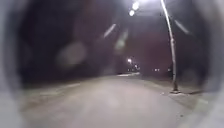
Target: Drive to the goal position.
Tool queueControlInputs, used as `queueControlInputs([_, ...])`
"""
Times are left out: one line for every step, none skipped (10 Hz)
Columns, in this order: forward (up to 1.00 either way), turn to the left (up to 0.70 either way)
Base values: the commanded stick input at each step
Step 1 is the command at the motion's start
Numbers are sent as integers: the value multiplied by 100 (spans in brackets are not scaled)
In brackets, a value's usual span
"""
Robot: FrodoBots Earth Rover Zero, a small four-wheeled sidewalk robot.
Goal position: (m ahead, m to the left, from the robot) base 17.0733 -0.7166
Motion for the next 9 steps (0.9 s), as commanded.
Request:
queueControlInputs([100, -6])
queueControlInputs([100, -3])
queueControlInputs([100, -1])
queueControlInputs([100, 0])
queueControlInputs([100, 0])
queueControlInputs([100, 0])
queueControlInputs([100, 0])
queueControlInputs([100, 0])
queueControlInputs([100, 0])
